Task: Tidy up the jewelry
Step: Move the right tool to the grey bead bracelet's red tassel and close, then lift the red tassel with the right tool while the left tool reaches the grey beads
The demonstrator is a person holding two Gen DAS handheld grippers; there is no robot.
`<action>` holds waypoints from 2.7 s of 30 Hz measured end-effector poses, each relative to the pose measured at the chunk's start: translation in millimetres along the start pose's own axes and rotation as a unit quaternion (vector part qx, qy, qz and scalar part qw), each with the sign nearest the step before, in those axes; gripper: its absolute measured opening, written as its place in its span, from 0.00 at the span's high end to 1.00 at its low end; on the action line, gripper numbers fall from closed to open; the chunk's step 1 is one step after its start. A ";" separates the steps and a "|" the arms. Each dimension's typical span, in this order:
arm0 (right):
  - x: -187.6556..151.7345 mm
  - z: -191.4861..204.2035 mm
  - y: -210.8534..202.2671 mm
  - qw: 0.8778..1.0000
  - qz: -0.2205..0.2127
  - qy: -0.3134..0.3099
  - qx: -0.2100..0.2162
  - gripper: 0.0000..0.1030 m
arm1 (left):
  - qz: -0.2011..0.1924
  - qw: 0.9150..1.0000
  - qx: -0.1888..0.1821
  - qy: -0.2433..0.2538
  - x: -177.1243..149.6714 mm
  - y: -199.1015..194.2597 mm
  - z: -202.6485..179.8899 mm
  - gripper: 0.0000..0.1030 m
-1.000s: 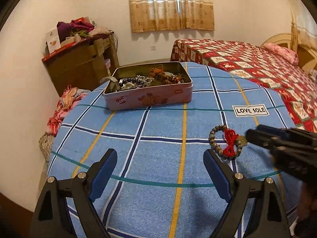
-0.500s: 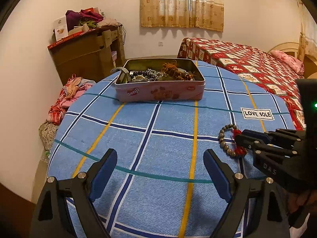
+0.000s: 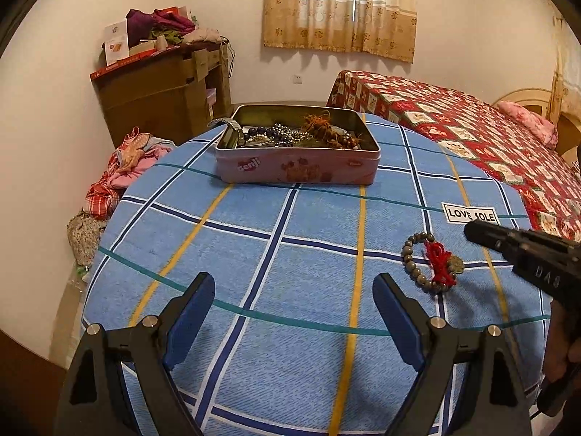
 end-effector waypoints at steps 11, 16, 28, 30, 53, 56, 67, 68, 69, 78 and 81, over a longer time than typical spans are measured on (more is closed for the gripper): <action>-37.7 7.1 25.5 0.993 0.083 -0.084 -0.031 0.89 | -0.003 1.000 0.007 0.000 0.4 -0.3 5.0 0.14; -36.2 4.3 28.0 0.992 0.093 -0.082 -0.035 0.88 | -0.006 1.000 0.006 0.007 0.8 -0.5 3.3 0.14; -8.8 -10.7 3.3 0.998 0.036 0.050 0.023 0.94 | -0.011 1.000 -0.002 0.002 2.9 -6.0 4.2 0.14; 8.1 -16.5 -14.0 0.996 0.004 0.078 0.033 0.94 | -0.009 1.000 -0.006 0.003 3.1 -5.0 1.8 0.14; 38.8 -57.7 -83.9 0.986 -0.092 0.139 0.021 0.93 | 0.089 0.989 -0.086 0.078 -17.3 57.8 -125.3 0.56; 37.5 -56.5 -82.3 0.985 -0.091 0.143 0.025 0.93 | 0.087 0.989 -0.090 0.075 -17.0 56.7 -123.5 0.77; 40.9 -49.4 -83.1 0.985 -0.097 0.142 0.018 0.93 | 0.040 0.997 -0.046 0.046 14.0 43.1 -81.7 0.96; 42.1 -47.5 -83.6 0.985 -0.097 0.140 0.018 0.93 | 0.034 0.998 -0.041 0.042 18.2 40.4 -75.6 0.96; 42.8 -45.9 -83.7 0.985 -0.098 0.139 0.017 0.93 | 0.029 0.998 -0.036 0.040 21.7 39.4 -70.6 0.96; 45.0 -27.6 -85.0 0.988 -0.096 0.120 0.017 0.93 | 0.029 0.998 -0.054 -0.025 27.7 28.7 -27.8 0.97; 41.6 -24.9 -83.4 0.988 -0.091 0.121 0.019 0.93 | 0.077 0.991 -0.091 -0.054 11.5 37.3 -35.7 0.92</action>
Point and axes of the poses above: each gripper's, at about its wrist camera, not at the fingertips, and y roughly the way its jaws point, z to its left, x to its top, the point moved 10 cm from there along y, roughly the way its jaws point, and after that the axes turned 11 degrees about -z, right-handed, at the moved point
